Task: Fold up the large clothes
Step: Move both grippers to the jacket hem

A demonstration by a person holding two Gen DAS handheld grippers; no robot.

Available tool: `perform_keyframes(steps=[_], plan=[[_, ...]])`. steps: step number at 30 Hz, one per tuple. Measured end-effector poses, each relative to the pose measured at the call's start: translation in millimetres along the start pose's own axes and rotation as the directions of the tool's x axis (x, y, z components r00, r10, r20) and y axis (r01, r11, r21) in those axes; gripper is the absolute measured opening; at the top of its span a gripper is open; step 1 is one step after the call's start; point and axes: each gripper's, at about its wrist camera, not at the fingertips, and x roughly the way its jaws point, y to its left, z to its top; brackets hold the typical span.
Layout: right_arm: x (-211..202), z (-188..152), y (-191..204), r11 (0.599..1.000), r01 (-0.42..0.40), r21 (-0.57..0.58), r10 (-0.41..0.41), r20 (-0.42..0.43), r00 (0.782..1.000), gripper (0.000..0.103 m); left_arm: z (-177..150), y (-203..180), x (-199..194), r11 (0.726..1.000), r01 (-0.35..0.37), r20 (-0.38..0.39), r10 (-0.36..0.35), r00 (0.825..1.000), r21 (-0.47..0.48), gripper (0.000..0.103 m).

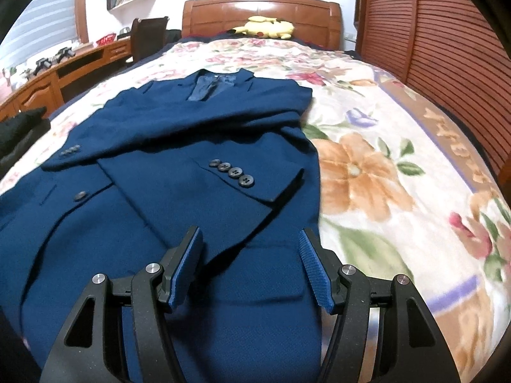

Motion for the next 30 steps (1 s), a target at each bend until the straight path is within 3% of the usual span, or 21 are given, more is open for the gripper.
perform_keyframes(steps=[17, 30], plan=[[-84.7, -37.9, -9.1, 0.998, 0.064, 0.005, -0.064, 0.001, 0.998, 0.064, -52.7, 6.0, -21.8, 0.998, -0.049, -0.038, 0.048, 0.998, -0.026, 0.050], [-85.0, -61.6, -0.8, 0.999, 0.037, -0.033, -0.038, -0.050, 0.998, 0.064, -82.2, 19.6, -24.5, 0.997, -0.058, -0.075, 0.054, 0.996, -0.044, 0.050]])
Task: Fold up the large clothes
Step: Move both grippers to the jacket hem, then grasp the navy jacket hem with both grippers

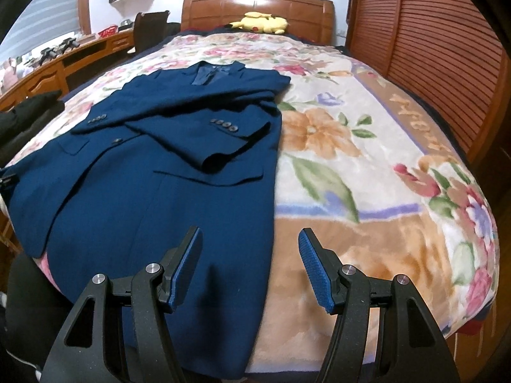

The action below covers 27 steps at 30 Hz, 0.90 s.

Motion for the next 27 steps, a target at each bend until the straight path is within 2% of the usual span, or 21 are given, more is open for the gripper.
perform_keyframes(steps=[9, 20, 21, 25, 27], plan=[[14.3, -17.9, 3.1, 1.000, -0.011, -0.011, 0.011, -0.062, 0.998, 0.064, -2.9, 1.0, 0.3, 1.000, 0.008, 0.004, -0.008, 1.000, -0.008, 0.050], [16.5, -25.2, 8.9, 0.997, -0.074, 0.003, 0.074, -0.070, 0.995, 0.064, -8.8, -1.1, -2.8, 0.999, 0.035, 0.017, -0.035, 0.999, -0.022, 0.049], [16.7, -25.4, 10.9, 0.997, -0.075, 0.000, 0.075, -0.071, 0.995, 0.064, -9.3, -2.5, -3.5, 0.999, 0.038, 0.021, -0.038, 0.999, -0.020, 0.047], [16.9, -25.5, 14.6, 0.996, -0.091, 0.000, 0.091, -0.069, 0.993, 0.061, -10.8, -5.6, -6.2, 0.996, 0.085, 0.022, -0.084, 0.996, -0.020, 0.027], [17.2, -25.9, 15.3, 0.995, -0.095, -0.002, 0.095, -0.069, 0.993, 0.060, -10.4, -7.5, -7.5, 0.996, 0.082, 0.027, -0.082, 0.996, -0.016, 0.022]])
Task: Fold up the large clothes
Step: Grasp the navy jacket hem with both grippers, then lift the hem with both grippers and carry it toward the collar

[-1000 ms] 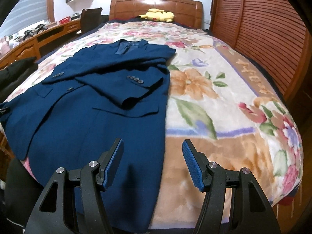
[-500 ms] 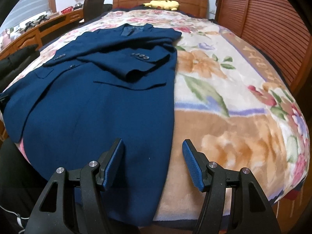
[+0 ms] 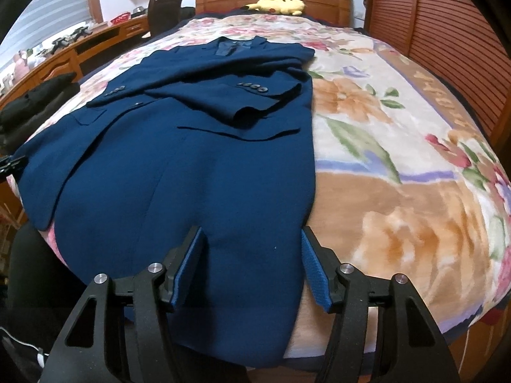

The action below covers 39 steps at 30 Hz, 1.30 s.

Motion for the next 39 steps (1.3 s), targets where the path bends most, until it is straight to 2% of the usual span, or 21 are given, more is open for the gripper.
perform_keyframes(steps=[3, 11, 14, 17, 21, 22, 28, 35, 39], plan=[[0.3, 0.4, -0.5, 1.000, -0.003, 0.002, 0.003, -0.003, 1.000, 0.058, 1.7, 0.3, -4.9, 1.000, 0.011, 0.015, -0.011, 1.000, -0.011, 0.014], [-4.5, -4.2, -5.7, 1.000, -0.005, 0.003, 0.005, -0.022, 1.000, 0.057, 6.0, -5.7, -14.8, 1.000, -0.014, 0.041, 0.013, 0.999, 0.017, 0.012], [-4.6, -7.0, -5.4, 1.000, -0.014, 0.006, 0.014, -0.023, 1.000, 0.056, 6.5, -8.2, -16.2, 1.000, -0.013, 0.045, 0.012, 0.999, 0.027, 0.006], [-5.7, -8.6, -4.9, 0.999, -0.031, 0.008, 0.031, -0.021, 0.999, 0.046, 8.3, -11.7, -19.0, 0.999, -0.014, 0.054, 0.012, 0.998, 0.033, 0.003], [-10.3, -6.6, 1.0, 0.999, -0.031, -0.017, 0.031, -0.009, 0.999, 0.011, 14.7, -15.9, -31.8, 0.999, -0.016, 0.099, 0.012, 0.995, 0.036, 0.002], [-12.7, -5.1, 2.9, 1.000, -0.020, -0.024, 0.020, 0.001, 1.000, 0.007, 16.8, -16.6, -35.6, 0.999, -0.016, 0.111, 0.012, 0.994, 0.033, 0.001], [-37.7, 10.3, 9.1, 1.000, -0.022, -0.018, 0.024, 0.098, 0.995, 0.003, 32.5, -20.4, -62.3, 1.000, -0.014, 0.192, 0.010, 0.981, 0.022, 0.001], [-75.7, 35.9, 20.3, 0.999, -0.017, -0.032, 0.024, 0.232, 0.972, 0.002, 44.4, -27.9, -91.3, 0.999, -0.012, 0.264, 0.002, 0.964, 0.033, 0.001], [-90.0, 49.0, 26.9, 0.999, -0.008, -0.054, 0.023, 0.275, 0.961, 0.002, 49.3, -35.6, -105.3, 0.999, -0.004, 0.299, -0.009, 0.954, 0.042, 0.000]])
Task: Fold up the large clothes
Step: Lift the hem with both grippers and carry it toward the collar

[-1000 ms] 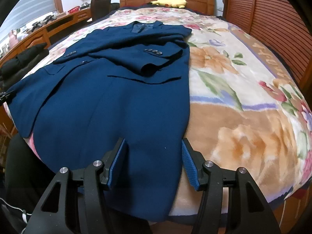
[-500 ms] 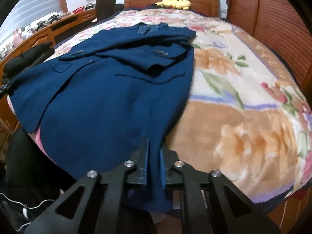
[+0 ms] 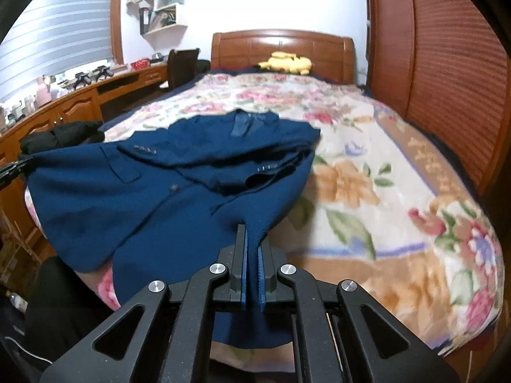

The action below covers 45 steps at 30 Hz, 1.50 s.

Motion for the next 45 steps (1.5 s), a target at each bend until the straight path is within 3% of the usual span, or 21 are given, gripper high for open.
perform_keyframes(steps=[13, 22, 28, 34, 39, 45], plan=[[-46.4, 47.1, 8.9, 0.999, -0.002, -0.050, 0.008, 0.133, 0.991, 0.002, 58.0, -20.7, -57.2, 0.999, 0.012, 0.161, -0.018, 0.987, 0.037, 0.000], [-95.7, 83.9, 20.8, 0.996, 0.002, -0.092, 0.020, 0.236, 0.972, 0.002, 119.9, -34.8, -102.8, 0.996, -0.003, 0.269, -0.020, 0.963, 0.085, 0.000], [-119.0, 112.6, 27.5, 0.994, 0.012, -0.111, 0.022, 0.297, 0.954, 0.002, 151.0, -31.0, -113.4, 0.997, -0.014, 0.289, -0.010, 0.957, 0.081, 0.000], [-84.5, 127.0, 24.6, 0.992, 0.049, -0.114, -0.018, 0.253, 0.967, 0.002, 158.1, -15.8, -77.8, 0.996, -0.047, 0.236, 0.029, 0.971, 0.070, 0.000], [-30.7, 122.3, 8.0, 0.992, 0.075, -0.097, -0.057, 0.172, 0.983, 0.002, 142.0, 0.1, -12.3, 0.996, -0.077, 0.136, 0.070, 0.988, 0.048, 0.000], [31.2, 114.3, -18.8, 0.993, 0.094, -0.066, -0.088, 0.100, 0.991, 0.002, 122.2, 22.2, 55.9, 0.992, -0.125, 0.059, 0.124, 0.991, 0.019, 0.000]])
